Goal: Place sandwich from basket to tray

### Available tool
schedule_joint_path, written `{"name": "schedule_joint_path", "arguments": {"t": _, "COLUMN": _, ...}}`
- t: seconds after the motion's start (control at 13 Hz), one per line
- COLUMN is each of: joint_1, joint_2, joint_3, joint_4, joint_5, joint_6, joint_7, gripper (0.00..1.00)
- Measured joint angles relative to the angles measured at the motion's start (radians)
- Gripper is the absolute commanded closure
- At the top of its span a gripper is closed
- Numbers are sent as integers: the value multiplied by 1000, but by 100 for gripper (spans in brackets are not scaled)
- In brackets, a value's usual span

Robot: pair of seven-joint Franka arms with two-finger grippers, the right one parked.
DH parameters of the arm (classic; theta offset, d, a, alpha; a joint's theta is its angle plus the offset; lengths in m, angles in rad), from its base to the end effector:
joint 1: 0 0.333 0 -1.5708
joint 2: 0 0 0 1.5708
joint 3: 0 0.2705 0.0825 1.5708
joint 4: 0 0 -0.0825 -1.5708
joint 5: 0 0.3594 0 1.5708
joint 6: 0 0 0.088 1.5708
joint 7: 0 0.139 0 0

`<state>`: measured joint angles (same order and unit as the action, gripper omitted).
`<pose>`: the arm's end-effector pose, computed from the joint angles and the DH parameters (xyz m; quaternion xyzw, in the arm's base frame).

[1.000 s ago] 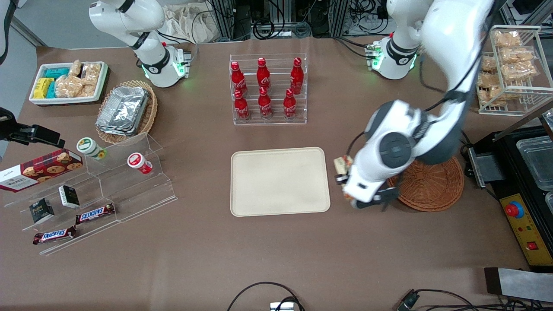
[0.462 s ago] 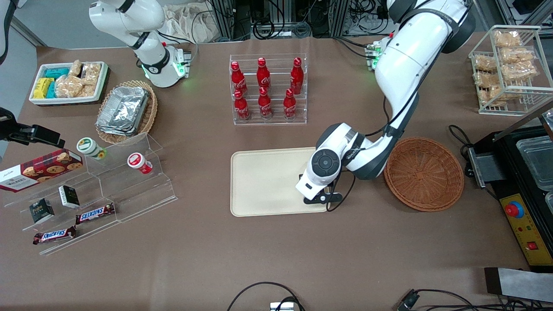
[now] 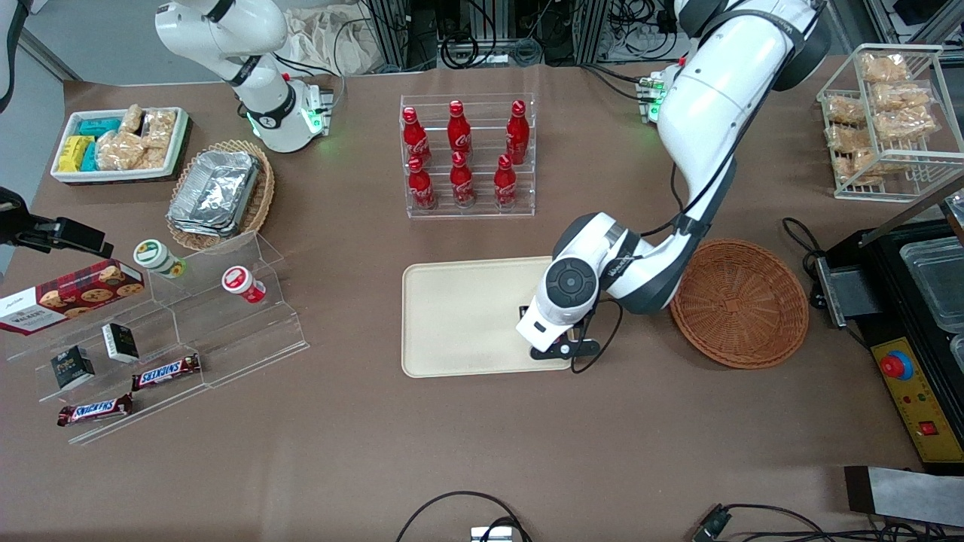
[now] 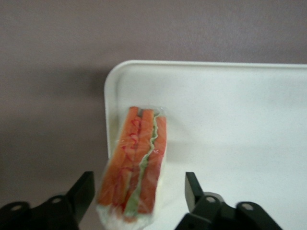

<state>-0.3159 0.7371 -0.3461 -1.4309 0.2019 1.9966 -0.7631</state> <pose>0.5433 -0.3650 0.2123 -0.9969 -0.0372 0.0663 0.0196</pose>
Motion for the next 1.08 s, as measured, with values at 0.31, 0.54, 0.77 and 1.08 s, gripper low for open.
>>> {"name": "schedule_joint_path", "arguments": {"t": 0.31, "joint_1": 66, "joint_2": -150, "joint_3": 10, "joint_4": -15, "joint_5": -9, "joint_6": -135, "joint_7": 7, "gripper": 0}}
{"name": "schedule_joint_path", "arguments": {"t": 0.54, "joint_1": 123, "joint_2": -327, "joint_3": 9, "joint_4": -178, "joint_5": -26, "joint_6": -143, "joint_7": 8, "gripper": 0}}
{"name": "schedule_joint_path", "arguments": {"t": 0.77, "joint_1": 210, "joint_2": -473, "joint_3": 12, "joint_4": -281, "joint_5": -89, "joint_6": -147, "joint_7": 95, "gripper": 0}}
{"name": "schedule_joint_path", "arguments": {"t": 1.08, "joint_1": 368, "joint_2": -610, "joint_3": 19, "joint_4": -300, "joint_5": -149, "joint_6": -201, "joint_7": 295, "gripper": 0}}
